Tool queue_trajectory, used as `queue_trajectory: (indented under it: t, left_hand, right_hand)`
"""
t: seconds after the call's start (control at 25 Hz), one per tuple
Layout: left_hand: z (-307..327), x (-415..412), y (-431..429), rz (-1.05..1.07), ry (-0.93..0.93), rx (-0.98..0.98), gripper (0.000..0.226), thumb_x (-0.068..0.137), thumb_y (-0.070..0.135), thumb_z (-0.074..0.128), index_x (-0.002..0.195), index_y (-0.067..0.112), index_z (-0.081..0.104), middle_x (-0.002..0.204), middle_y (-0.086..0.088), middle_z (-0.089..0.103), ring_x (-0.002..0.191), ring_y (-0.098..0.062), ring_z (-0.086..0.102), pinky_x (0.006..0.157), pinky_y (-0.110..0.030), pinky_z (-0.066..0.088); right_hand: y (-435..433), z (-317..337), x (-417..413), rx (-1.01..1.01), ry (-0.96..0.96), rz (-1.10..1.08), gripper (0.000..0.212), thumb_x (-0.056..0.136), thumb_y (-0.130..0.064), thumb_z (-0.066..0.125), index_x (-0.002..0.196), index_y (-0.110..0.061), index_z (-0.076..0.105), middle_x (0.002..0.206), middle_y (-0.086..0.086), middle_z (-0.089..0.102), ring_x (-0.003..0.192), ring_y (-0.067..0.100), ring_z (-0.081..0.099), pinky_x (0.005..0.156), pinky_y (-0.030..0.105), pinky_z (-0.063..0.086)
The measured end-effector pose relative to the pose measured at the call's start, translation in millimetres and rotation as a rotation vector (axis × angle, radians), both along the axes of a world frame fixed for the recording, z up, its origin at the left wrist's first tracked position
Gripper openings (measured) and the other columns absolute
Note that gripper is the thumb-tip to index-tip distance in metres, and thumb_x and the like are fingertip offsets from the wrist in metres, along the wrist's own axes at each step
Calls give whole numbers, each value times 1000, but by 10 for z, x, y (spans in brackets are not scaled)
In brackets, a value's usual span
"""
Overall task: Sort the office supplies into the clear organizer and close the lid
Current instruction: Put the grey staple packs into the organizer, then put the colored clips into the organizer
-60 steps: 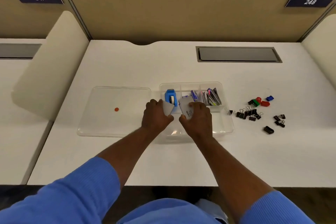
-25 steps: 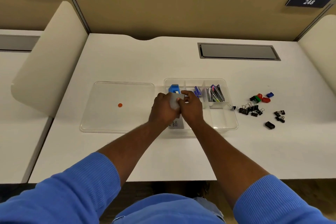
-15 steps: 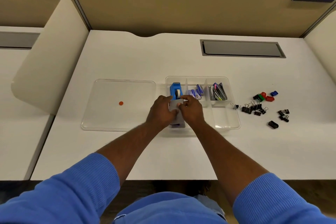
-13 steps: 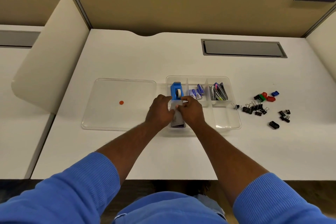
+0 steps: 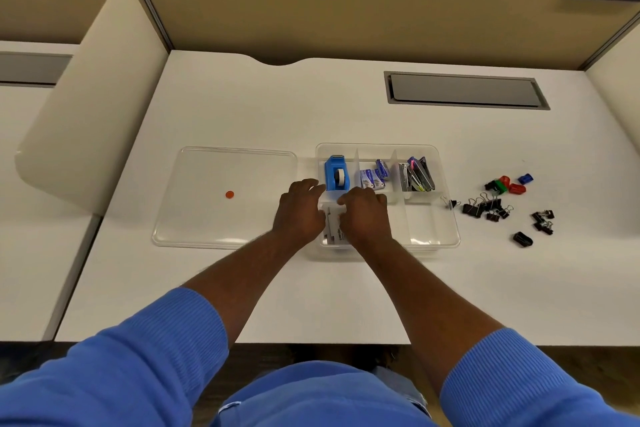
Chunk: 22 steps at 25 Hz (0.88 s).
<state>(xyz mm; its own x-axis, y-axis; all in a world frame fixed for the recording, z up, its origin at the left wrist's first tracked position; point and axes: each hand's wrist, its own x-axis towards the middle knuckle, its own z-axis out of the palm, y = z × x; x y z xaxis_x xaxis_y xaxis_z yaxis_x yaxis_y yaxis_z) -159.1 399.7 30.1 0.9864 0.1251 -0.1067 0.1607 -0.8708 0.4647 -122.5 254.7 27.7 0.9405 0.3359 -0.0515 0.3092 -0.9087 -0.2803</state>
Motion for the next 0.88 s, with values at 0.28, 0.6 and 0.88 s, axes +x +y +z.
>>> queue_trajectory:
  t: [0.28,0.6,0.88]
  left_hand:
    - [89,5,-9,-30,-17,-4,62,91,30,65,147,20,41,159,-2,31,148,-20,23,118,-38,22]
    - [280,274,-394,-168,-75,-27,72,89,43,64,151,18,36,163,-5,20,152,-22,12,122,-41,14]
    - [277,654,-1256,-217,-118,-46,73,92,48,59,153,24,29,165,0,14,152,-18,6,123,-43,11]
  right_hand:
    - [-170,13,-62,48,-12,40,55,86,-40,71,135,-21,54,147,4,49,140,26,39,117,48,22]
    - [-749,236,11,52,-95,-14,72,93,-61,48,152,-23,33,162,2,28,151,22,19,121,52,9]
    - [-1606,347,305,122,-111,-77,69,92,-53,55,151,-24,33,159,0,32,149,20,24,121,52,14]
